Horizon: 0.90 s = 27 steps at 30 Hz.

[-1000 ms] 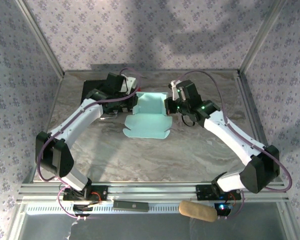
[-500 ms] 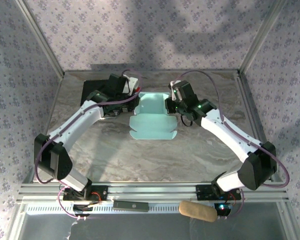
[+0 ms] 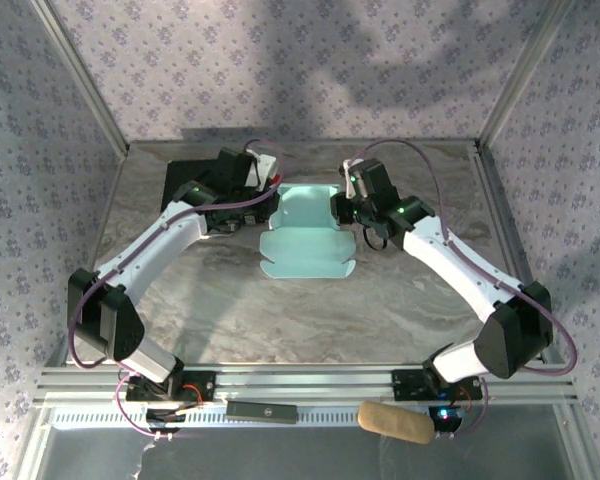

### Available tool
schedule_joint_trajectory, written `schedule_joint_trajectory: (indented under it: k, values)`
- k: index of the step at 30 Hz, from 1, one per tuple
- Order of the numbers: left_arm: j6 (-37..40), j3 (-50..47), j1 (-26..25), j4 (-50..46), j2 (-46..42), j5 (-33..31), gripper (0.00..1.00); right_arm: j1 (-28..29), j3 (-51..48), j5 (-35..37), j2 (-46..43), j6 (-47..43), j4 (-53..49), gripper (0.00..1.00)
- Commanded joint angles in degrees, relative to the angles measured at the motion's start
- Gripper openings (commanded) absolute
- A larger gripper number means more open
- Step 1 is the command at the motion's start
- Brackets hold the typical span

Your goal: Fold the paper box

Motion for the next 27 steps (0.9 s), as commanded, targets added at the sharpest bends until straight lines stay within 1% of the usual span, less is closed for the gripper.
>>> schedule_joint_trajectory:
  k: [1,7,12,17,18,20,22,24,27]
  values:
    - [1.0,0.7,-2.3,0.4,-2.7,7.2,0.0,-0.2,2.2,2.1,2.1,-1.0,0.7,0.21]
    - [1.1,1.0,-2.4,0.2,-2.5,6.7,0.0,0.7,4.5,6.9,3.8,-1.0,-1.2,0.21]
    - [1.3,1.5,-2.8,-0.4,-1.9,6.0,0.0,1.9,5.9,10.4,5.0,-0.9,-2.3,0.17]
    - [0.9,2.0,-3.5,-0.5,-1.3,4.5,0.0,3.6,7.7,16.0,6.8,0.1,-4.5,0.18]
    - [0.8,2.1,-3.6,-0.5,-1.3,4.3,0.0,3.9,8.1,17.2,7.1,0.4,-5.0,0.17]
    - [0.6,2.3,-3.9,-0.5,-1.0,3.8,0.0,4.5,8.5,19.8,7.4,1.2,-5.7,0.08]
    - [0.5,2.4,-4.2,-0.6,-0.9,3.3,0.0,5.0,8.9,21.8,7.6,1.8,-6.3,0.01]
    - [0.4,2.6,-4.3,-0.7,-0.8,3.0,0.0,5.6,9.5,24.7,7.9,2.4,-7.5,0.0]
    - [0.4,2.8,-4.4,-0.8,-0.8,3.0,0.0,5.7,9.4,24.4,7.8,2.7,-7.5,0.0]
